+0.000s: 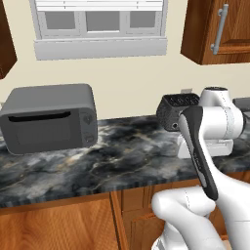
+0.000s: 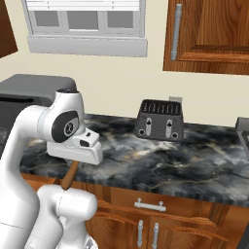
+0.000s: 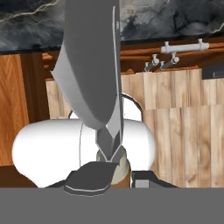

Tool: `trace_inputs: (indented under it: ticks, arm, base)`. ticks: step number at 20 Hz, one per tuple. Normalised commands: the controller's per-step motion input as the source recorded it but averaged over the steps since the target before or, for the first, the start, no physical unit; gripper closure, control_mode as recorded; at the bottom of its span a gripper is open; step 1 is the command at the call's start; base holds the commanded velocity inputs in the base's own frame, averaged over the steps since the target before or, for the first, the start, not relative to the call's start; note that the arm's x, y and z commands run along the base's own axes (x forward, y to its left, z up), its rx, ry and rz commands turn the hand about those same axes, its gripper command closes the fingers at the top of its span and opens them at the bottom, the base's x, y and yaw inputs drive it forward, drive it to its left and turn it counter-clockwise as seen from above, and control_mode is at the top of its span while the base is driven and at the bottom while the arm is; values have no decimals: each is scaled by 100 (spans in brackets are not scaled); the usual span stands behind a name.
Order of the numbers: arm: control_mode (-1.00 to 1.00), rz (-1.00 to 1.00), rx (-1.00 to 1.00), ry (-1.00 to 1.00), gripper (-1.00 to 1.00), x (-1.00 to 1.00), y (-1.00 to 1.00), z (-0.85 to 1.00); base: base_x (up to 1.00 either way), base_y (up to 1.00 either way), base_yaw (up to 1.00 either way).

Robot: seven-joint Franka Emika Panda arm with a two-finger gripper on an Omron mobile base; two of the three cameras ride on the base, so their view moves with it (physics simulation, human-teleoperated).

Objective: Take the pizza cutter from the drawer on the left and place it on the dining counter for cutting.

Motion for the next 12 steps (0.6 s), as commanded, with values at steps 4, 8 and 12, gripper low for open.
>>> trace_inputs:
  ticks: [4, 8, 12]
  arm:
    - [100, 0, 0, 0, 100, -13, -3, 0]
    - [100, 0, 0, 0, 100, 0, 0, 0]
    - [100, 0, 0, 0, 100, 0, 0, 0]
  base:
    - [-17, -23, -1]
    - [-51, -83, -17]
    - [-35, -84, -44]
